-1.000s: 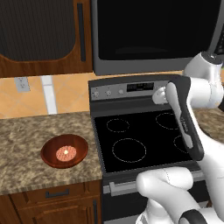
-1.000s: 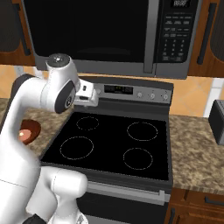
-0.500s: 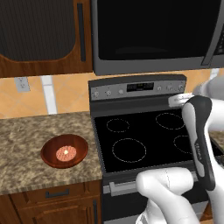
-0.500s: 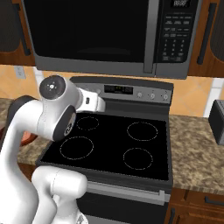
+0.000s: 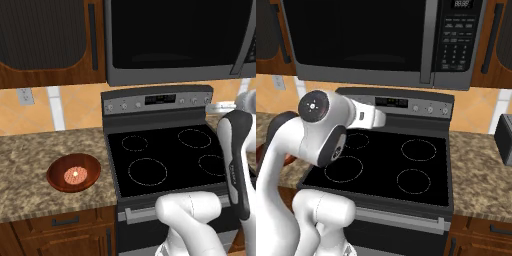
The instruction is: Open the microwave, place the bowl with waffle inside the microwave, then close the microwave door and turn it on.
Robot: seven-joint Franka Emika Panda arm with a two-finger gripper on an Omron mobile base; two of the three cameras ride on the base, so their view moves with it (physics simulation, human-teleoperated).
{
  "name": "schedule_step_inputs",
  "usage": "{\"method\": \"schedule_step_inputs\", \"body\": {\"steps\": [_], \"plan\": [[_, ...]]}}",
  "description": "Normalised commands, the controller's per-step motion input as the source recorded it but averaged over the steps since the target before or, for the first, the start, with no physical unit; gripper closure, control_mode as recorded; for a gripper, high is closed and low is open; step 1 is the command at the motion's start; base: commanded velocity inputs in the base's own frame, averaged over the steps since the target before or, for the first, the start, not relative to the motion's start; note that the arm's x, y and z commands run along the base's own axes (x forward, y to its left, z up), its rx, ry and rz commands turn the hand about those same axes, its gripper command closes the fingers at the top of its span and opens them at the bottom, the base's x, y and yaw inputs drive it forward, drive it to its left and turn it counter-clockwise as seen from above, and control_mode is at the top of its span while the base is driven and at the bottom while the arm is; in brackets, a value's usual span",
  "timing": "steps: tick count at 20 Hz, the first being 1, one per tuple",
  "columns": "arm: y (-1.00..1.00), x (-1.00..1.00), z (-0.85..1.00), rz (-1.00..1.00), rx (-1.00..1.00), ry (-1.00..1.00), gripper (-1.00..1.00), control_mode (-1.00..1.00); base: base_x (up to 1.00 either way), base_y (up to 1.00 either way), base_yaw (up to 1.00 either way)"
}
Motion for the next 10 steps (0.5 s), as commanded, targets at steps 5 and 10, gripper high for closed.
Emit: {"method": "schedule_step_inputs", "body": {"steps": [5, 10], "plan": [[-0.51, -0.51, 0.43, -0.09, 0.00, -0.18, -1.00, -1.00, 0.00, 0.00, 0.00], [-0.23, -0.33, 0.54, -0.13, -0.01, -0.20, -1.00, -1.00, 0.00, 0.00, 0.00]]}}
